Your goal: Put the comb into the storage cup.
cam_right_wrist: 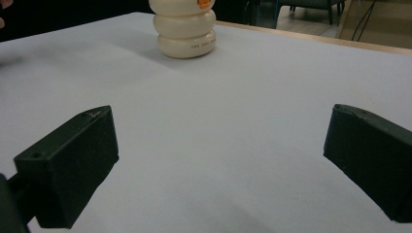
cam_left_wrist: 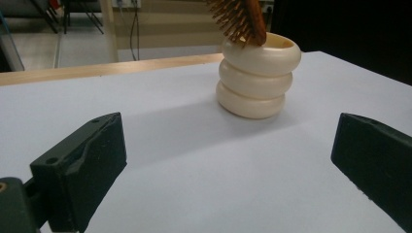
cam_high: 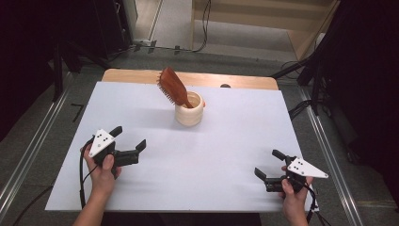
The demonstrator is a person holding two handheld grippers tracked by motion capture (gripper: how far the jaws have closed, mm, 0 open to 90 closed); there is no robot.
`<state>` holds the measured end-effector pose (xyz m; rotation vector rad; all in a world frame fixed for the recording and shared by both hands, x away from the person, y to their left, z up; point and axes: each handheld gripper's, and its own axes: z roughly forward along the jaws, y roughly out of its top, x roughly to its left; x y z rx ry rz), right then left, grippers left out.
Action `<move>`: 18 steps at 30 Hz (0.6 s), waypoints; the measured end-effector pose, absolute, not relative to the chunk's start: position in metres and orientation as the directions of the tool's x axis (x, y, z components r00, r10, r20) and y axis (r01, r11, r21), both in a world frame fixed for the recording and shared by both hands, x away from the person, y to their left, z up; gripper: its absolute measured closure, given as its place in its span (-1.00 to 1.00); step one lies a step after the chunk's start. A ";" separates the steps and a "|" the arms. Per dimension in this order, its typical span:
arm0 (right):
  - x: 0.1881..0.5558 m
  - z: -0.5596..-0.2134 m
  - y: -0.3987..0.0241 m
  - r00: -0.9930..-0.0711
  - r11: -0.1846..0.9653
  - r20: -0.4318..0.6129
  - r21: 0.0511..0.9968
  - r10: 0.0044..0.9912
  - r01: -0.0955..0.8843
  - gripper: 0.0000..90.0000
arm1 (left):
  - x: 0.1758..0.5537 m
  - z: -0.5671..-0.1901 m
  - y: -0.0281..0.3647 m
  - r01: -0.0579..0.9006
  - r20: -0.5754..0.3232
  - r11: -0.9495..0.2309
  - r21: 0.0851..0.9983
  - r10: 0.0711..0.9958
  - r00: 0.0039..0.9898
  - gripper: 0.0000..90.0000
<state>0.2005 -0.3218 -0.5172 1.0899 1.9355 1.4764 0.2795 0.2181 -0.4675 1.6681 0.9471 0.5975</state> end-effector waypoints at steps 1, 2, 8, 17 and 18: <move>0.200 -0.517 -0.322 -0.574 0.106 0.095 0.946 0.813 0.307 -1.00 | 0.278 -0.468 0.220 0.288 -0.075 -0.108 0.951 0.827 0.557 -1.00; 0.200 -0.517 -0.322 -0.575 0.107 0.094 0.946 0.813 0.306 -1.00 | 0.277 -0.468 0.222 0.289 -0.074 -0.108 0.951 0.828 0.555 -1.00; 0.201 -0.517 -0.322 -0.572 0.108 0.093 0.945 0.815 0.307 -1.00 | 0.266 -0.468 0.235 0.286 -0.073 -0.104 0.953 0.834 0.546 -1.00; 0.200 -0.517 -0.322 -0.571 0.110 0.090 0.945 0.816 0.306 -1.00 | 0.250 -0.472 0.254 0.290 -0.074 -0.099 0.952 0.844 0.531 -1.00; 0.200 -0.517 -0.322 -0.571 0.111 0.089 0.945 0.816 0.307 -1.00 | 0.249 -0.472 0.256 0.293 -0.073 -0.101 0.951 0.847 0.527 -1.00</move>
